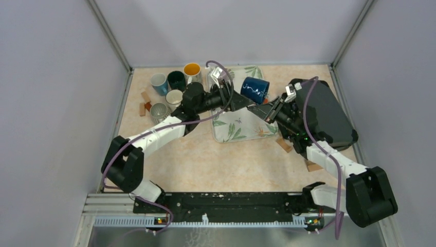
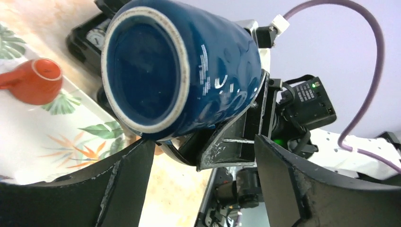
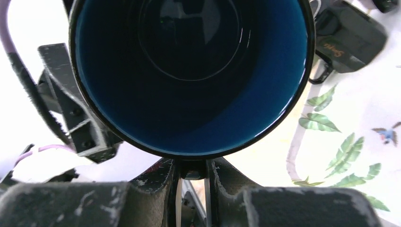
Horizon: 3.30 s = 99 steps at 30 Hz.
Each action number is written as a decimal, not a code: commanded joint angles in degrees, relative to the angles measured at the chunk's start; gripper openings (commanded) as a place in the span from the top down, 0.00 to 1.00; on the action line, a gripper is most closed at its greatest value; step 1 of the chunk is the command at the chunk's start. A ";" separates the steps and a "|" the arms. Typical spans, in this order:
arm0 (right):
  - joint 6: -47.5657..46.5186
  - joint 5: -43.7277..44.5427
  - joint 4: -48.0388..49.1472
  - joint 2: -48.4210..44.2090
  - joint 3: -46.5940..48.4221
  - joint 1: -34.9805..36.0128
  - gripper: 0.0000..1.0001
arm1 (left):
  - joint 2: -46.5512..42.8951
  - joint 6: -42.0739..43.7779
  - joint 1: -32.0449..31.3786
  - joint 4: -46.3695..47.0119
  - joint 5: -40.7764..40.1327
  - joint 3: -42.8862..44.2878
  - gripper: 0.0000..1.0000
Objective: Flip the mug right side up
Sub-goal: Turn over the cup on the tray, then place the cup at the center of the board.
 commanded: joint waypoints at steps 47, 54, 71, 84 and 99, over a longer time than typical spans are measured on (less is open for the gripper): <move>-38.17 34.74 -63.72 47.17 64.19 32.46 1.00 | -42.32 34.05 0.31 -46.72 -54.14 5.23 0.02; -38.81 39.69 -70.75 51.84 70.36 34.05 1.00 | -42.88 34.77 0.31 -46.38 -54.39 4.55 0.01; -39.28 41.64 -75.68 56.95 75.92 34.52 1.00 | -45.70 35.23 0.29 -45.34 -55.80 3.38 0.01; -39.12 42.76 -77.46 58.24 77.50 34.53 1.00 | -45.75 35.32 0.37 -44.97 -55.38 3.08 0.02; -39.28 42.61 -77.99 58.86 78.29 34.56 0.85 | -45.45 35.23 0.33 -44.48 -54.92 2.88 0.02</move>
